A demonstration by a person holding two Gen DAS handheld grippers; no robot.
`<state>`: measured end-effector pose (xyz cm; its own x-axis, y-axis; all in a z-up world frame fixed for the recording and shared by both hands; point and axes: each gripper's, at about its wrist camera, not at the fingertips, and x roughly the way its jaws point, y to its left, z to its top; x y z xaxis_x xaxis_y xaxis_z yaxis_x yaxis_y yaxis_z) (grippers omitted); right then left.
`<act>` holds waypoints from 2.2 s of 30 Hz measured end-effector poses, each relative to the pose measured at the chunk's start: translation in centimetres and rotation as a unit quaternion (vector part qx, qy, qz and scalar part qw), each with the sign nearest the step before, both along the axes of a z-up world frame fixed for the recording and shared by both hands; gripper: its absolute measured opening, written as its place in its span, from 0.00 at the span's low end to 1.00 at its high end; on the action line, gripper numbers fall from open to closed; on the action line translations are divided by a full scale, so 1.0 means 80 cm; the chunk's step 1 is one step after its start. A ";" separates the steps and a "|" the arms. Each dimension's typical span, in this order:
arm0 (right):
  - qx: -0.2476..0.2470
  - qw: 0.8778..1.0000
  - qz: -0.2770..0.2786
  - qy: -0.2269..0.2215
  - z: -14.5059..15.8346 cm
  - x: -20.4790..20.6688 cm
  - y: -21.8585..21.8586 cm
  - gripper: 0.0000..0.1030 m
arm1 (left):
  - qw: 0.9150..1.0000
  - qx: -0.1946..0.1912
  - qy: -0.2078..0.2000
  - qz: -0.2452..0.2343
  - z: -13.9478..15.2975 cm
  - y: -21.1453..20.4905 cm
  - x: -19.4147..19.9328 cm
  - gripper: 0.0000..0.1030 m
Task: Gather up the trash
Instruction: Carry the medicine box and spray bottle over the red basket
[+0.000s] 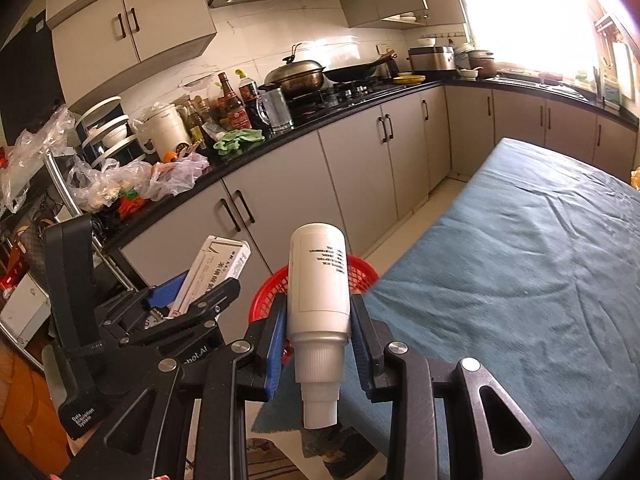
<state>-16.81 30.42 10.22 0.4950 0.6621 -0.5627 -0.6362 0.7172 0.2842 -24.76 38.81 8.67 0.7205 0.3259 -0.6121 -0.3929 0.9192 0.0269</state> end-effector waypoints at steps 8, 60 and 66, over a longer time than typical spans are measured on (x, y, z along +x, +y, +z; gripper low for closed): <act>0.007 1.000 0.011 0.000 0.011 0.017 0.025 0.32 | 1.000 -0.015 0.001 0.003 0.002 0.026 0.012 0.50; 0.017 0.993 0.013 0.116 -0.066 0.151 0.107 0.32 | 0.992 -0.097 0.077 -0.001 -0.076 0.101 0.114 0.50; 0.006 0.992 0.011 0.124 -0.079 0.159 0.116 0.32 | 0.990 -0.115 0.086 0.000 -0.091 0.104 0.123 0.50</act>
